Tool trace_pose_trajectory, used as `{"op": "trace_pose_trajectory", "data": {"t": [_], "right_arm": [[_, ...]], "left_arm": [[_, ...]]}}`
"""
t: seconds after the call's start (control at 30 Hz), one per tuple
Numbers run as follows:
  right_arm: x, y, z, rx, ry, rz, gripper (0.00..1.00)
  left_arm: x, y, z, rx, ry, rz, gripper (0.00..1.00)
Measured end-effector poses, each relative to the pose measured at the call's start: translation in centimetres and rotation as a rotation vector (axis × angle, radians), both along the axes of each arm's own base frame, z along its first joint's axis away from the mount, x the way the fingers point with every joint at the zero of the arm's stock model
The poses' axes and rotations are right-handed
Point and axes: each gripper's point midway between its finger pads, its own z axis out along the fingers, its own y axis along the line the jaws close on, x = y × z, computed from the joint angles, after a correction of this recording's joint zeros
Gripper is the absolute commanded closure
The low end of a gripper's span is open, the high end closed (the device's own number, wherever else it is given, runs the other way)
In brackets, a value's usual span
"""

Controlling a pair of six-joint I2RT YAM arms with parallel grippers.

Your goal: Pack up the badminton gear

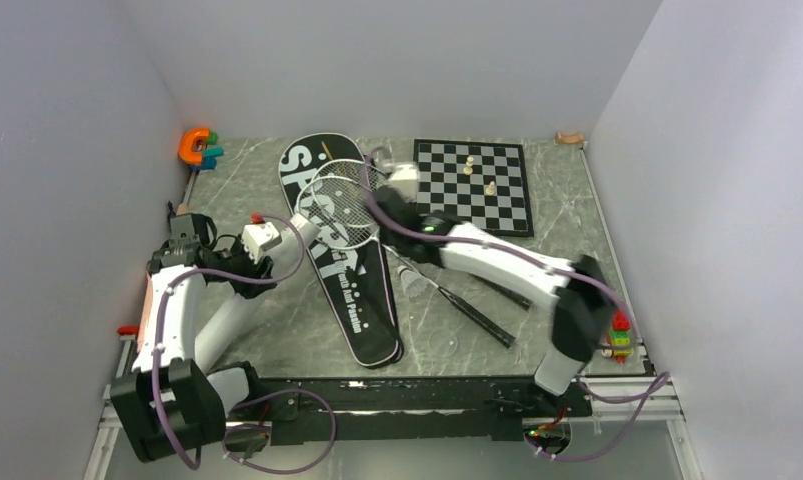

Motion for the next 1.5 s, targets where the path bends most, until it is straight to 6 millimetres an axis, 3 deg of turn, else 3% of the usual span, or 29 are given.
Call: {"op": "trace_pose_trajectory", "data": {"t": [0.17, 0.23, 0.3, 0.4, 0.57, 0.67, 0.9, 1.23, 1.3, 1.4, 1.5], "right_arm": [[-1.4, -6.4, 5.2, 0.356, -0.02, 0.019, 1.0], [-1.8, -7.8, 7.0, 0.463, -0.046, 0.039, 1.0], [-2.7, -7.2, 8.8, 0.546, -0.062, 0.11, 1.0], [-4.4, -4.3, 11.6, 0.675, -0.07, 0.269, 1.0], [-6.2, -1.0, 14.1, 0.829, -0.046, 0.441, 1.0], [-6.6, 0.5, 14.0, 0.88, -0.006, 0.497, 1.0], [-6.9, 2.7, 11.5, 0.922, 0.122, 0.539, 1.0], [-8.0, 4.6, 11.6, 0.984, 0.172, 0.601, 1.0], [-8.4, 5.1, 11.3, 0.986, 0.19, 0.617, 0.9], [-9.2, 5.9, 10.9, 0.981, 0.211, 0.644, 0.59], [-9.9, 6.3, 11.2, 0.982, 0.214, 0.676, 0.44]], "left_arm": [[-1.7, -2.2, 2.4, -0.042, -0.085, -0.095, 0.65], [-2.8, -3.0, 2.7, -0.055, -0.086, -0.136, 0.64], [-3.8, -3.5, 2.6, -0.069, -0.066, -0.174, 0.63], [-4.9, -4.2, 2.3, -0.085, -0.045, -0.229, 0.62], [-5.3, -5.3, 3.2, -0.112, -0.083, -0.29, 0.62], [-5.1, -5.8, 4.3, -0.12, -0.125, -0.325, 0.63], [-5.4, -6.4, 5.6, -0.113, -0.204, -0.407, 0.62], [-5.5, -7.1, 6.5, -0.13, -0.269, -0.461, 0.63], [-5.5, -7.3, 6.7, -0.135, -0.287, -0.471, 0.63], [-5.5, -7.5, 7.0, -0.138, -0.313, -0.489, 0.64], [-5.4, -7.4, 7.0, -0.131, -0.325, -0.498, 0.64]]}}
